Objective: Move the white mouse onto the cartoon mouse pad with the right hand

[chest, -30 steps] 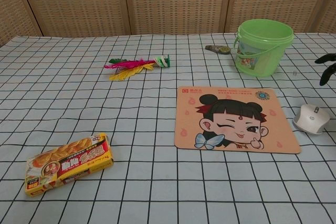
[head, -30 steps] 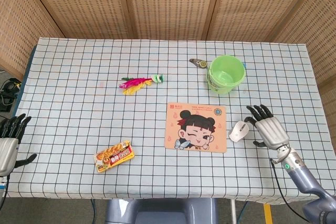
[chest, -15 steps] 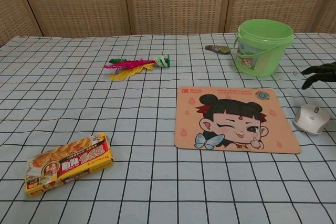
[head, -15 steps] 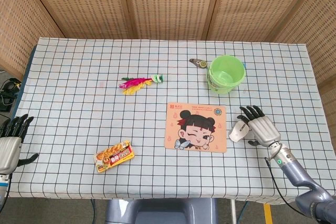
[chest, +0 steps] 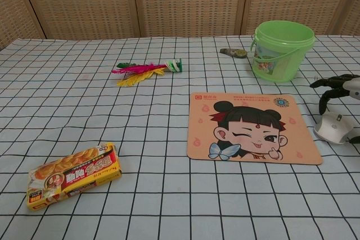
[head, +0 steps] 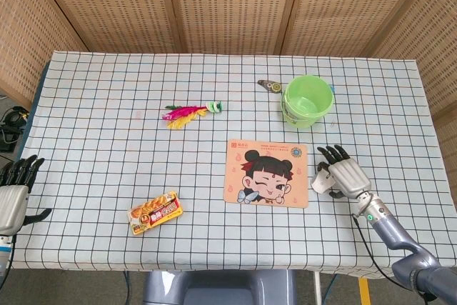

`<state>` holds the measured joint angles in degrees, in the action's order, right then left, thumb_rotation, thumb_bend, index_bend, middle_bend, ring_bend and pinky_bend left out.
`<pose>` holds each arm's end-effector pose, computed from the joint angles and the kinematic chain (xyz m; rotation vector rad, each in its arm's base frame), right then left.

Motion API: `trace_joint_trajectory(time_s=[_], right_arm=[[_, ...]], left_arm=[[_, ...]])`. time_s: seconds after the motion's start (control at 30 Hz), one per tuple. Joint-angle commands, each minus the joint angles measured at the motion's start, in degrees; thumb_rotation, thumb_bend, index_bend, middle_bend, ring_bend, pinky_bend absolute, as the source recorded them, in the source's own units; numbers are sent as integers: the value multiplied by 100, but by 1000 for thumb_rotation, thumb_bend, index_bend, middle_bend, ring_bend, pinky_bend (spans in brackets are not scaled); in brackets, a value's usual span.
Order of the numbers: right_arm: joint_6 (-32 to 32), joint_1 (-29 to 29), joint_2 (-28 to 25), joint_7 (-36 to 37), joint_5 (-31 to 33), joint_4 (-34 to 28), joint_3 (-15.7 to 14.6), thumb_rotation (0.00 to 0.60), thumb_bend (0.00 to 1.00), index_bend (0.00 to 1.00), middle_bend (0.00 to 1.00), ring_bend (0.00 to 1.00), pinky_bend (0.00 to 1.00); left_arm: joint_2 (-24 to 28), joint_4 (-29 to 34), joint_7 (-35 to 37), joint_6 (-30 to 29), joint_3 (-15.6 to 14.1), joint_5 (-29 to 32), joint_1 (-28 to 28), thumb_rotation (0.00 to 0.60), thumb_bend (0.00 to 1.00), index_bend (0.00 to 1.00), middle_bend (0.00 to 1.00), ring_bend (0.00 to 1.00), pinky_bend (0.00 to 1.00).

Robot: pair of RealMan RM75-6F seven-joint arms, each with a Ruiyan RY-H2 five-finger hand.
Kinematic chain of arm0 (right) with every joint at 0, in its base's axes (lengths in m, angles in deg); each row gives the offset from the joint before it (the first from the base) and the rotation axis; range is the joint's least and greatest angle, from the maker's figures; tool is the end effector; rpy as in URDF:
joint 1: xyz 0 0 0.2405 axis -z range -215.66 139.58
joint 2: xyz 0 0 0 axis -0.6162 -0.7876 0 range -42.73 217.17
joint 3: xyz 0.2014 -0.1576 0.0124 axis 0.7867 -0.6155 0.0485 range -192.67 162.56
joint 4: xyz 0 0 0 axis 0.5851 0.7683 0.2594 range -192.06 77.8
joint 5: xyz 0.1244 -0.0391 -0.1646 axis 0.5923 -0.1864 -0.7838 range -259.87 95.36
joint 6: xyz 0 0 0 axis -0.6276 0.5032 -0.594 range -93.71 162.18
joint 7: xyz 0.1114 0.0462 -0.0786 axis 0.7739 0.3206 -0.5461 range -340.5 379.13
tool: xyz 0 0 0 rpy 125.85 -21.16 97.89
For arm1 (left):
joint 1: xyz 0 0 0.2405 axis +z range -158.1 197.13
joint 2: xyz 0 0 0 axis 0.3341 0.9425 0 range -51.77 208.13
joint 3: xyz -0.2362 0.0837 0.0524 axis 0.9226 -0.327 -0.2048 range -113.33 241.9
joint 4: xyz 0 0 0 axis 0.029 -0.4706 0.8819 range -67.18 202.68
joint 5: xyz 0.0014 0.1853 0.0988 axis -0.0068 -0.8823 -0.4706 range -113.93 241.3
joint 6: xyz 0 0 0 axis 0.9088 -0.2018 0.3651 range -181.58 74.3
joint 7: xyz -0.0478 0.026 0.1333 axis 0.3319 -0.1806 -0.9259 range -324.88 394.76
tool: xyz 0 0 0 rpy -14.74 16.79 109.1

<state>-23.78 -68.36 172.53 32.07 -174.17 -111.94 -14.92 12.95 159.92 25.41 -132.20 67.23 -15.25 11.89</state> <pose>-0.3141 -0.3257 0.0395 1.9084 -0.8486 0.7396 -0.3230 0.1952 0.1446 -1.4249 -0.8983 -0.7057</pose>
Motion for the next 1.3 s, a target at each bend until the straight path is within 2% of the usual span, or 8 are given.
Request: trace_joint_trajectory(time_s=[0.03, 0.37, 0.5, 0.6, 0.73, 0.83, 1.07, 1.3], right_arm=[[29, -27, 39, -12, 16, 32, -15, 600, 206, 397, 117, 1, 70], [243, -148, 199, -232, 142, 165, -32, 600, 215, 409, 121, 1, 70], [281, -154, 235, -267, 197, 176, -39, 600, 303, 459, 161, 27, 80], [189, -138, 268, -240, 179, 184, -51, 600, 373, 580, 298, 168, 182], [-131, -94, 337, -108, 89, 245, -48, 600, 421, 723, 516, 410, 469], [-302, -87, 360, -7, 35, 270, -46, 600, 433, 784, 587, 503, 579], [-516, -164, 214, -136, -78, 46, -23, 600, 435, 806, 614, 542, 610], [-711, -387, 47, -739, -281, -388, 75, 600, 435, 809, 614, 542, 610]], left_arm=[[-5, -3, -8, 11, 4, 16, -6, 600, 0, 0, 0, 0, 0], [4, 2, 18, 52, 16, 76, -25, 600, 0, 0, 0, 0, 0], [9, 1, 42, 60, 18, 81, -32, 600, 0, 0, 0, 0, 0], [15, 5, 54, 71, 15, 88, -35, 600, 0, 0, 0, 0, 0], [22, 15, 70, 85, 12, 90, -43, 600, 0, 0, 0, 0, 0], [19, 22, 63, 76, 5, 80, -42, 600, 0, 0, 0, 0, 0], [7, 17, 62, 69, 9, 90, -46, 600, 0, 0, 0, 0, 0], [-3, 15, 90, 81, -5, 75, -53, 600, 0, 0, 0, 0, 0]])
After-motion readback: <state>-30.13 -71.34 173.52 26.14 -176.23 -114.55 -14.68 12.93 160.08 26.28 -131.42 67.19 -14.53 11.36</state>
